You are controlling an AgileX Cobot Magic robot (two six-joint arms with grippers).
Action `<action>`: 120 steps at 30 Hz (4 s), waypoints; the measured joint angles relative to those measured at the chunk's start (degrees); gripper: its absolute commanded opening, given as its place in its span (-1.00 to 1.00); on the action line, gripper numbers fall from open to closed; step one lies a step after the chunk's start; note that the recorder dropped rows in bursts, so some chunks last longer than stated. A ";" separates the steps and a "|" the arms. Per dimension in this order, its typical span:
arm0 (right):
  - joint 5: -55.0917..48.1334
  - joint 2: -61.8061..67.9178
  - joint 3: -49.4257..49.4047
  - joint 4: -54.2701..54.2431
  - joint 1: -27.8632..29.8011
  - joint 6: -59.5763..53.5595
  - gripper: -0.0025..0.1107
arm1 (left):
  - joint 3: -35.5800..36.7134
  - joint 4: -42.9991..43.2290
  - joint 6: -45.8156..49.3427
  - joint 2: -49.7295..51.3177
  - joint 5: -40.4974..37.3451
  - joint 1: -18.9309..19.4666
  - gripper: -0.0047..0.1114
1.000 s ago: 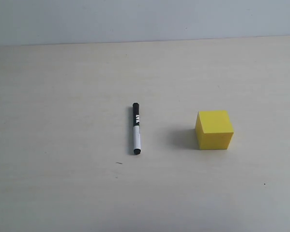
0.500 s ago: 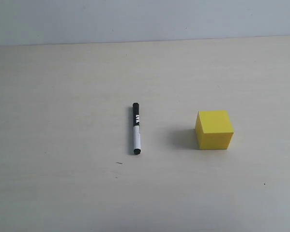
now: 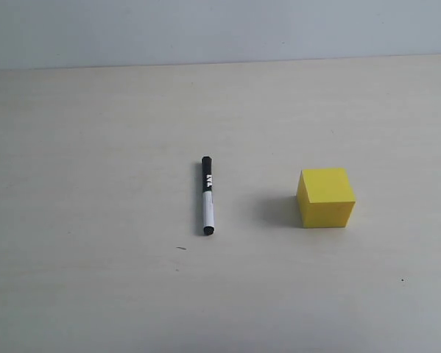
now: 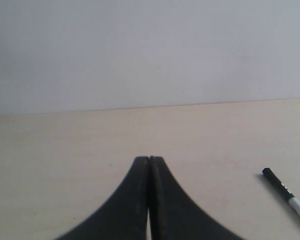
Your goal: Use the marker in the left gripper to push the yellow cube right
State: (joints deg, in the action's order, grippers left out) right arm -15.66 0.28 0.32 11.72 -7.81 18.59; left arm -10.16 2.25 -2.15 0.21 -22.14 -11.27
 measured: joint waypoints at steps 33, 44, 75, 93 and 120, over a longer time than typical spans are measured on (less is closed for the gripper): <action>0.00 0.00 0.00 0.00 0.00 0.00 -0.96 | 10.04 0.55 4.91 0.06 10.55 0.00 -0.92; 0.00 0.00 0.00 0.00 0.00 0.00 -0.96 | 10.04 0.55 4.91 0.06 10.37 0.00 -0.92; 0.00 0.00 0.00 0.00 -0.11 0.00 -0.96 | 10.04 0.67 4.91 0.06 10.19 0.00 -0.92; 0.00 0.00 0.00 0.00 -0.11 0.00 -0.96 | 10.04 0.67 4.91 0.06 10.19 0.00 -0.92; 0.00 0.00 0.00 0.00 -0.11 0.00 -0.96 | 10.04 0.67 4.91 0.06 10.19 0.00 -0.92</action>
State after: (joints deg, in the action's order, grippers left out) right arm -15.66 0.28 0.32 11.72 -7.92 18.59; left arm -0.12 2.91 2.76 0.27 -11.95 -11.27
